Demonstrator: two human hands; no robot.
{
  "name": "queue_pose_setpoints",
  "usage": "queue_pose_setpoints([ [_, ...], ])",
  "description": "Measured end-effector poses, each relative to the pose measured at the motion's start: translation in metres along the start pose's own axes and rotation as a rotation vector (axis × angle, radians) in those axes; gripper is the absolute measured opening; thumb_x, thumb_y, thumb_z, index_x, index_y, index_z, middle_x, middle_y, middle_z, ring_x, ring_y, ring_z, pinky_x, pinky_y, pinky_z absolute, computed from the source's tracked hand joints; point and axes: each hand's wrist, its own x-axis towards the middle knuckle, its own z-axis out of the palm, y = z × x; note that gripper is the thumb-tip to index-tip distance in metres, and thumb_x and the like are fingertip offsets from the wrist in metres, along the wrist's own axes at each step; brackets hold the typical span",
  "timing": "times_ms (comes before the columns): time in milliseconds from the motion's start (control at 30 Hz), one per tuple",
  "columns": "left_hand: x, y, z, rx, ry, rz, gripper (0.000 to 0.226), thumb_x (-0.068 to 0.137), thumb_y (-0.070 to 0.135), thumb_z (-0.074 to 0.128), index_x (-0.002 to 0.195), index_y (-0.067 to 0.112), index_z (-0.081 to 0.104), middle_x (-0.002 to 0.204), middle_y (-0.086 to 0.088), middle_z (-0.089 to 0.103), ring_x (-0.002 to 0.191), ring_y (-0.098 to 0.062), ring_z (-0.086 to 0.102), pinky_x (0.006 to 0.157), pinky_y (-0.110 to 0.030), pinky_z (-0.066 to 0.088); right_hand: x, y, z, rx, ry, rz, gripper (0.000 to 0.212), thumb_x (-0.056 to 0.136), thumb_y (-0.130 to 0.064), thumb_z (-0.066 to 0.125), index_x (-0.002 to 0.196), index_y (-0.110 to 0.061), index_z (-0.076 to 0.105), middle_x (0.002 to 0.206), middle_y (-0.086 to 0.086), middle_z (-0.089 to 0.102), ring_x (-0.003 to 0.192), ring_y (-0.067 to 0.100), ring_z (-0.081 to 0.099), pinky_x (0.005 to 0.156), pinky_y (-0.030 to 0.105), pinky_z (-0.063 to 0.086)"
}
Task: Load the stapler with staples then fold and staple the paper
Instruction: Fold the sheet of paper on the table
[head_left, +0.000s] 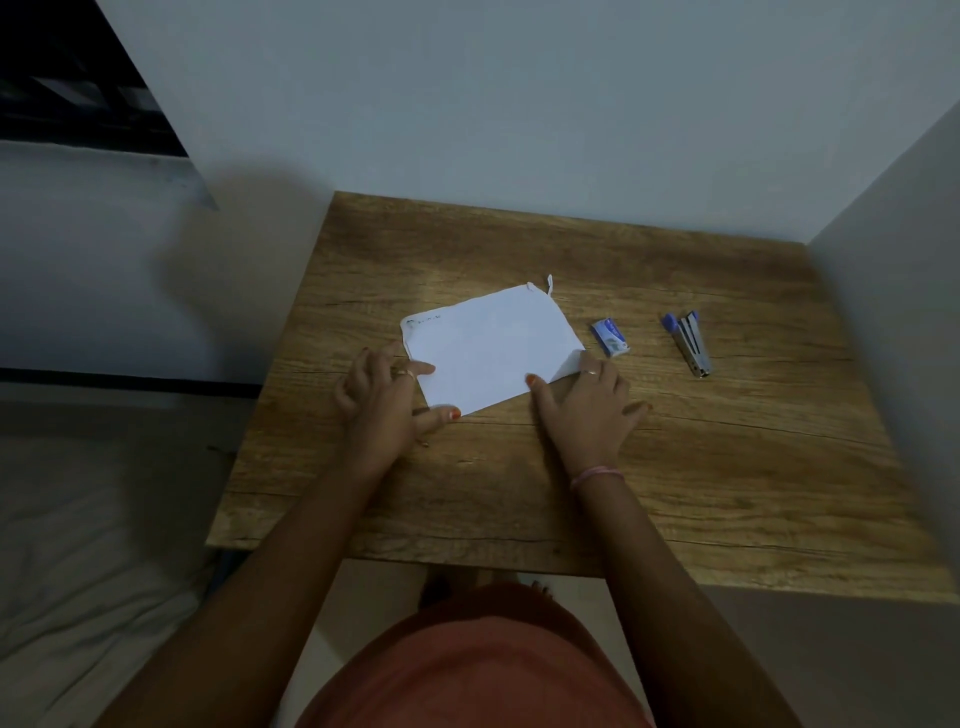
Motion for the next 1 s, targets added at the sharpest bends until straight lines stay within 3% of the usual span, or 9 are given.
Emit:
queue_pose_setpoints([
  [267, -0.003, -0.004, -0.002, -0.053, -0.025, -0.031, 0.066, 0.069, 0.060, 0.072, 0.129, 0.043, 0.049, 0.159, -0.001, 0.011, 0.145, -0.028, -0.001, 0.112, -0.056, 0.002, 0.041, 0.018, -0.007, 0.220, 0.067, 0.193, 0.046, 0.077, -0.053, 0.069, 0.115, -0.026, 0.062, 0.131, 0.002, 0.051, 0.125, 0.025, 0.042, 0.103, 0.051, 0.028],
  [500, -0.007, -0.007, -0.001, -0.081, -0.014, -0.003, 0.068, 0.070, 0.063, 0.069, 0.131, 0.042, 0.048, 0.159, 0.000, 0.013, 0.145, -0.024, 0.000, 0.111, -0.055, 0.002, 0.051, 0.021, -0.012, 0.277, 0.076, 0.249, 0.019, 0.087, -0.034, 0.065, 0.104, -0.026, 0.067, 0.121, 0.004, 0.054, 0.118, 0.024, 0.047, 0.099, 0.047, 0.035],
  [667, -0.009, -0.005, -0.002, -0.068, -0.024, -0.005, 0.067, 0.072, 0.063, 0.067, 0.133, 0.041, 0.048, 0.159, 0.000, 0.014, 0.145, -0.025, 0.000, 0.112, -0.055, 0.001, 0.046, 0.015, -0.013, 0.256, 0.076, 0.234, 0.036, 0.095, -0.041, 0.048, 0.099, -0.011, 0.068, 0.111, 0.010, 0.060, 0.107, 0.026, 0.053, 0.095, 0.047, 0.043],
  [833, -0.008, -0.005, -0.002, -0.077, -0.021, -0.003, 0.068, 0.072, 0.065, 0.066, 0.134, 0.042, 0.047, 0.159, 0.001, 0.015, 0.145, -0.024, 0.001, 0.112, -0.055, 0.000, 0.044, 0.007, -0.013, 0.332, -0.130, 0.150, 0.054, 0.082, -0.053, 0.063, 0.120, -0.014, 0.063, 0.114, 0.006, 0.062, 0.101, 0.018, 0.060, 0.089, 0.037, 0.053],
  [1000, -0.010, -0.007, 0.002, -0.076, 0.002, 0.017, 0.067, 0.071, 0.068, 0.064, 0.132, 0.042, 0.049, 0.158, 0.001, 0.018, 0.144, -0.024, 0.004, 0.112, -0.055, 0.002, 0.053, 0.002, -0.028, 0.524, -0.199, 0.224, 0.033, 0.085, -0.031, 0.068, 0.112, -0.011, 0.063, 0.107, 0.004, 0.066, 0.082, 0.011, 0.058, 0.071, 0.023, 0.048],
])
